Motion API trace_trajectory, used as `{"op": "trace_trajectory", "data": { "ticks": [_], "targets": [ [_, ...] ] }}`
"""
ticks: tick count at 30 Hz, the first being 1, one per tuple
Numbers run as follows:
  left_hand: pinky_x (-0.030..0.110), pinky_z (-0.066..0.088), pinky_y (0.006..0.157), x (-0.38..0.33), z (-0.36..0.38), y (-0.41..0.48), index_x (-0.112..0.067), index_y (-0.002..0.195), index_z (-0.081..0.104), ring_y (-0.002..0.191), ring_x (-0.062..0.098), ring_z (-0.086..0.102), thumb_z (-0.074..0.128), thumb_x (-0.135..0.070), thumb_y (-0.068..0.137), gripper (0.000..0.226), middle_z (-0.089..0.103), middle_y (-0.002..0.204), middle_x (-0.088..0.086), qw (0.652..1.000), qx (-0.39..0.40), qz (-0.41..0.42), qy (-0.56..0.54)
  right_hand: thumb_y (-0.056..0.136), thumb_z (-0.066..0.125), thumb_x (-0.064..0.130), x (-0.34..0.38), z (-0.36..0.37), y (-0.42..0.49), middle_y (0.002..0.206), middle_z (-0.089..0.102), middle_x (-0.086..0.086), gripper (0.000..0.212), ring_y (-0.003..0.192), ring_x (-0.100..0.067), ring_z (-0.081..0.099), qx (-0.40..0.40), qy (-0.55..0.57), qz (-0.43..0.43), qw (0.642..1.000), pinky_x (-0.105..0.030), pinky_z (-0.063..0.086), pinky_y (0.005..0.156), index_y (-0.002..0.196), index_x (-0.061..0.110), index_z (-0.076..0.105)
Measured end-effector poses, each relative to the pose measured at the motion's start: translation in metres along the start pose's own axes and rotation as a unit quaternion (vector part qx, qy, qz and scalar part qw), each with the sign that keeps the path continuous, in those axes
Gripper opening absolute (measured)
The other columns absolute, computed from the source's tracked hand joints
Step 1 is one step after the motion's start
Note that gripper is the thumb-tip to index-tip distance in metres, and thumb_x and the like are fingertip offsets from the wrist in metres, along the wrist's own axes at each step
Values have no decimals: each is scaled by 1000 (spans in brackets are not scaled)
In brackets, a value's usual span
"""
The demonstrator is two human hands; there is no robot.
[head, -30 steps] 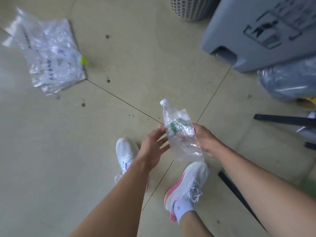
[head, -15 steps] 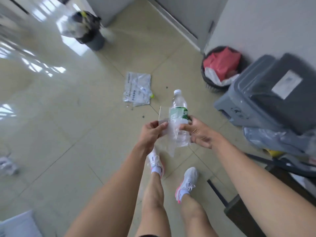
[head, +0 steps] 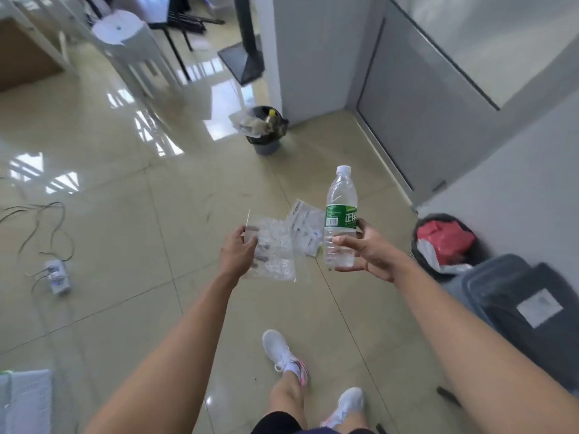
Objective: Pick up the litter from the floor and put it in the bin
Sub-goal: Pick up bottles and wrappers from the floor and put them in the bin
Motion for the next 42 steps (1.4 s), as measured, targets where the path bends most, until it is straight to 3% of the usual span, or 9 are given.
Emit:
{"op": "trace_trajectory", "data": {
  "ticks": [7,15,18,24,28,31,34,38,42],
  "targets": [
    [39,58,66,-56,-72,55,-16,123,58,84,32,78,48,-5,93,33,77,102,12,999,20,-12,49,84,84,16,89,80,35,132,64,-10,64,111,-34,71,-2,-95,9,995,-63,61,79,138,20,49],
    [52,59,89,-106,-104,180,-24,136,42,98,40,72,43,-9,93,46,72,112,18,991,23,-26,132,78,90,26,165,101,148,126,68,-7,63,103,-32,75,-30,-104,14,994,-59,63,74,130,18,56],
    [55,62,80,-121,-112,239,-24,135,42,91,41,75,40,-5,93,46,68,114,20,993,28,-53,99,77,91,26,182,97,215,124,69,-8,63,100,-31,76,-33,-98,47,994,-59,63,73,129,18,56],
    [37,56,57,-162,-132,357,-13,136,47,91,39,76,40,4,97,43,68,120,20,992,23,-75,96,78,90,28,227,103,329,118,72,-5,49,98,-28,77,-26,-97,99,990,-52,65,70,117,24,62],
    [39,55,68,-196,-147,427,-3,130,55,86,35,72,45,2,102,30,70,114,22,996,-3,-76,56,79,89,29,265,114,378,115,74,-4,42,97,-25,76,-37,-84,123,988,-52,65,70,113,24,66],
    [42,56,73,-221,-152,485,-8,111,61,85,33,75,54,-10,103,11,76,100,17,993,-7,-66,94,77,90,31,292,121,418,112,75,-4,47,91,-21,78,-52,-76,133,987,-51,65,68,116,20,66],
    [40,57,77,-231,-146,556,-10,100,63,85,29,76,56,-15,101,9,78,88,12,986,11,-73,149,75,91,34,307,125,466,111,75,-7,52,84,-22,79,-77,-67,158,982,-48,65,65,118,17,66],
    [30,51,65,-203,-125,676,-7,99,62,75,25,75,53,-13,99,12,78,89,12,980,36,-98,170,72,92,42,307,127,551,113,74,-3,56,91,-22,78,-103,-75,195,972,-46,65,65,118,21,66],
    [46,62,71,-157,-92,815,-11,98,59,71,28,75,51,-12,101,8,74,94,16,981,61,-104,149,73,90,45,295,123,668,113,73,-1,54,97,-22,75,-132,-90,213,964,-47,66,66,116,23,66]
  ]
}}
Point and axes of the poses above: each hand's wrist, its own y-axis towards the middle knuckle, its own z-axis out of the palm, x = y × z, the point moved 8 cm from there along y, towards the middle knuckle
